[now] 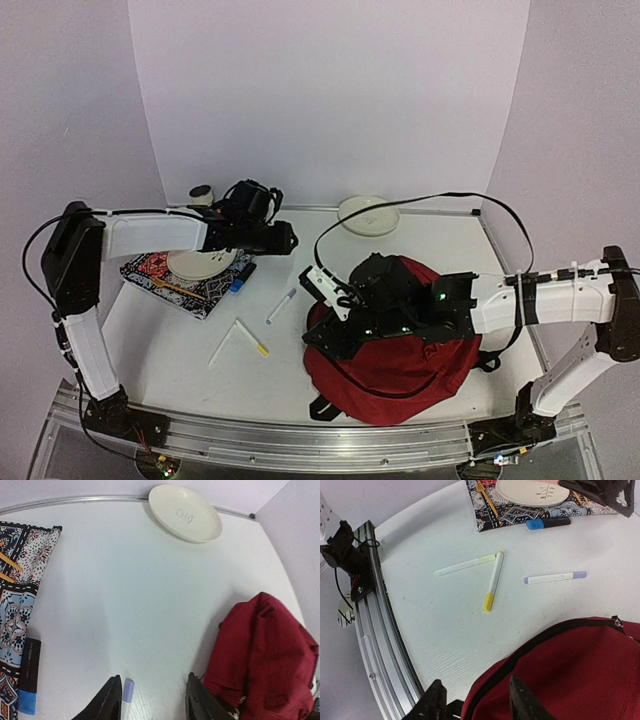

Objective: Pack the student bag
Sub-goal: Set down the student bag at the center of the board, then pick up the lower front pocket of the student bag.

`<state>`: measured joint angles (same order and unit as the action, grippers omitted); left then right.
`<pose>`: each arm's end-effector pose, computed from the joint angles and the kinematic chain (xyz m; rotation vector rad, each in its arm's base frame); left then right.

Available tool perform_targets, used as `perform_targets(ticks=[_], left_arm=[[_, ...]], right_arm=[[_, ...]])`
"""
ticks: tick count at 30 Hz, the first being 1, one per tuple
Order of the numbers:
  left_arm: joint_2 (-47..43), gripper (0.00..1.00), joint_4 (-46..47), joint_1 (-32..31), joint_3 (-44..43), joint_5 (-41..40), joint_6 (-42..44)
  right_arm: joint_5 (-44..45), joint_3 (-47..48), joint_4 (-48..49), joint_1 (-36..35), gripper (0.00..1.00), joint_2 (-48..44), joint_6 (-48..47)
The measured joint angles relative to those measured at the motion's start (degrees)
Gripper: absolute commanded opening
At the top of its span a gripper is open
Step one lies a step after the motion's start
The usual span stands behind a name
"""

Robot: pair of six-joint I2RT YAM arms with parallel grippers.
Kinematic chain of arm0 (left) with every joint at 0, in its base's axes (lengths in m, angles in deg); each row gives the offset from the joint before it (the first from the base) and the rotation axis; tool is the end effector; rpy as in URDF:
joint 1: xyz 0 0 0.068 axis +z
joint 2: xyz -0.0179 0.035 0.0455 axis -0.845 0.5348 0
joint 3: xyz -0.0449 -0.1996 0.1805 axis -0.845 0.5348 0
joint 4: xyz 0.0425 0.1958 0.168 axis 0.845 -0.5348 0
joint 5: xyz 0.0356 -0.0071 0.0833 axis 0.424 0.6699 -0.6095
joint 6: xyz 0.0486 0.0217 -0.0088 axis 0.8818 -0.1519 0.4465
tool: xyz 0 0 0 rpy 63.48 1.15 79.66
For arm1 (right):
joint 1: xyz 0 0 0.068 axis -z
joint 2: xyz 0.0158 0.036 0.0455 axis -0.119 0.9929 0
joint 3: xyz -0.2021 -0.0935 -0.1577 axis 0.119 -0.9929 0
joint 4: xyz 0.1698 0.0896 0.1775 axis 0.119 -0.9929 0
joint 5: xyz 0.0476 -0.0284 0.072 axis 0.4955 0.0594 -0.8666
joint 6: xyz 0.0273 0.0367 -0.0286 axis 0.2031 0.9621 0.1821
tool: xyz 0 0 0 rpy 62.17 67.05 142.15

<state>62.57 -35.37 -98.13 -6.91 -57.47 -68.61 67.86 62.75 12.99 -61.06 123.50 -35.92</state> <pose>0.3217 -0.2730 0.2386 0.2551 2.2992 -0.5889 0.1321 0.3264 0.2739 -0.9341 1.7709 0.9547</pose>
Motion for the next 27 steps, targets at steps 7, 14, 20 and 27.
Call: perform_targets(ticks=[7,14,20,27], left_arm=[[-10.58,0.63,0.83,-3.32,6.43,-0.47,-0.33],[-11.88,0.68,0.2,-13.84,8.91,-3.04,-1.25],[-10.84,0.71,0.29,-21.65,7.87,-4.42,-1.47],[-7.06,0.72,0.12,-27.23,6.22,-6.92,-1.13]], right_arm=[[4.72,0.84,-2.84,3.35,0.68,-3.13,3.35],[10.07,-7.17,-7.98,12.98,0.75,-18.04,11.92],[11.71,-15.22,-13.7,19.34,0.76,-27.61,20.24],[9.42,-23.25,-17.17,26.82,0.77,-32.7,28.04]])
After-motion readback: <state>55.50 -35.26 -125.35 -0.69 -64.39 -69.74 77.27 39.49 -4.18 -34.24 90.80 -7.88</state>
